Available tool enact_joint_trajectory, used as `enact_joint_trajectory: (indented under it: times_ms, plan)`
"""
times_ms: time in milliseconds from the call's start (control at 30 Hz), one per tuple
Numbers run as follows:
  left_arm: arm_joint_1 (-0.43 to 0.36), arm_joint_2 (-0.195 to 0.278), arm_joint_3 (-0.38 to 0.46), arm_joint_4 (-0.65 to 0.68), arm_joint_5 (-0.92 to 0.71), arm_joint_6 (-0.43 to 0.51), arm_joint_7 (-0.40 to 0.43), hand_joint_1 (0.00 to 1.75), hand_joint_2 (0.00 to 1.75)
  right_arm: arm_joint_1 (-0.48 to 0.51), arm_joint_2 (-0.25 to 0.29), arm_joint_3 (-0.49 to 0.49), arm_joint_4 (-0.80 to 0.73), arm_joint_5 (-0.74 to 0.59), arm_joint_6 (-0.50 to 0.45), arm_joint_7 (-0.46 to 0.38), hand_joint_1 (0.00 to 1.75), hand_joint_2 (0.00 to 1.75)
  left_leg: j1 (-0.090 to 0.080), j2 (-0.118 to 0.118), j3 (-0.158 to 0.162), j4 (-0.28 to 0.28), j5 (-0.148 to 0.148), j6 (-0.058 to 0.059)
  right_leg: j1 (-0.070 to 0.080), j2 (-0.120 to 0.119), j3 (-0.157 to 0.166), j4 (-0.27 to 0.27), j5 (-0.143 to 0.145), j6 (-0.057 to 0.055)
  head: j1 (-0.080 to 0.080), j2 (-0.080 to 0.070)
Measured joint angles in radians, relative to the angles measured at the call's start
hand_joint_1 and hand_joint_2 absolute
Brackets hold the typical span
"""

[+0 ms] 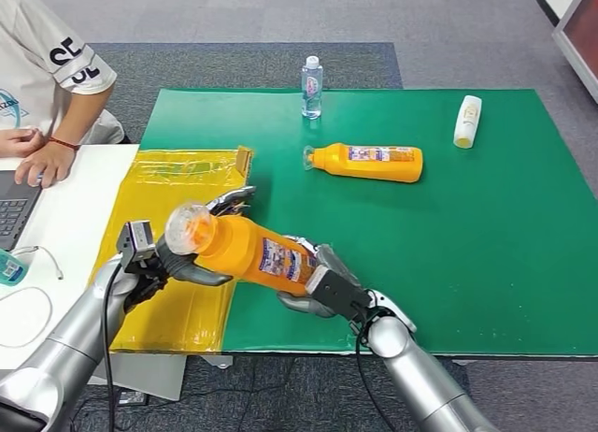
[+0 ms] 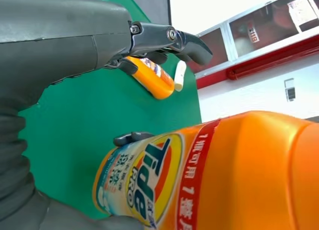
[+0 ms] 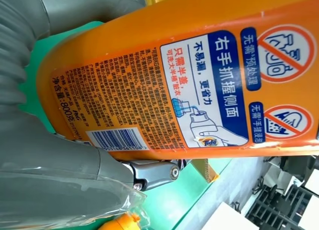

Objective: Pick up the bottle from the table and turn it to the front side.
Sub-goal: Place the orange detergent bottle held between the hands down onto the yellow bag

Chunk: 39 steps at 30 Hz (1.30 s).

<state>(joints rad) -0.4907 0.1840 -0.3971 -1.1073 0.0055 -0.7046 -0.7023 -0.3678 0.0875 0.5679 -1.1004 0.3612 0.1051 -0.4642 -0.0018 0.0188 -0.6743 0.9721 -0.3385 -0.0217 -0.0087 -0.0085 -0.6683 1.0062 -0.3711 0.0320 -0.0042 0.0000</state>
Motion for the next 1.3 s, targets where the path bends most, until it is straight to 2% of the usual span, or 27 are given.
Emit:
enact_joint_trajectory:
  times_ms: [467, 600, 667, 733, 900, 1233, 1300]
  plan:
    - [0.002, -0.004, 0.005, -0.003, 0.001, -0.01, 0.0, 0.0, 1.75, 0.0, 0.002, 0.004, 0.008, 0.035, -0.031, 0.006, 1.75, 1.75, 0.0, 0.0, -0.001, 0.0, 0.001, 0.0, 0.0, 0.0, -0.001, 0.0, 0.0, 0.0, 0.0, 0.0]
    - [0.005, -0.019, 0.008, -0.015, 0.057, -0.102, 0.0, 0.0, 1.75, -0.004, 0.013, 0.006, 0.018, 0.064, -0.044, 0.014, 1.75, 1.75, 0.0, 0.0, -0.001, 0.0, 0.001, 0.0, 0.0, 0.0, -0.001, 0.0, 0.0, 0.0, 0.0, 0.0]
    - [0.006, -0.04, 0.013, -0.025, 0.099, -0.174, 0.0, 0.0, 1.75, -0.012, 0.026, 0.012, 0.029, 0.083, -0.049, 0.018, 1.75, 1.75, 0.0, 0.0, -0.001, 0.0, 0.001, 0.0, 0.0, 0.0, -0.001, 0.0, 0.0, 0.0, 0.0, 0.0]
    - [0.007, -0.062, 0.016, -0.027, 0.117, -0.209, 0.0, 0.0, 1.75, -0.021, 0.041, 0.021, 0.039, 0.105, -0.061, 0.023, 1.75, 1.75, 0.0, 0.0, -0.001, 0.0, 0.001, 0.0, 0.0, 0.0, -0.001, 0.0, 0.0, 0.0, 0.0, 0.0]
    - [0.008, -0.091, 0.023, -0.027, 0.128, -0.217, 0.0, 0.0, 1.75, -0.038, 0.06, 0.037, 0.054, 0.14, -0.088, 0.032, 1.75, 1.75, 0.0, 0.0, -0.002, 0.0, 0.001, 0.0, 0.0, 0.0, -0.001, 0.0, 0.0, 0.0, 0.0, 0.0]
    - [0.016, -0.105, 0.043, -0.024, 0.131, -0.229, 0.0, 0.0, 1.75, -0.044, 0.068, 0.045, 0.068, 0.159, -0.098, 0.04, 1.75, 1.75, 0.0, 0.0, -0.003, 0.0, 0.001, 0.0, 0.0, 0.0, -0.003, 0.0, 0.0, 0.0, 0.0, 0.0]
    - [0.017, -0.105, 0.044, -0.021, 0.13, -0.231, 0.0, 0.88, 1.75, -0.044, 0.068, 0.045, 0.069, 0.159, -0.098, 0.04, 1.75, 1.75, 0.0, 0.0, -0.003, 0.0, 0.001, 0.0, 0.0, 0.0, -0.003, 0.0, 0.0, 0.0, 0.0, 0.0]
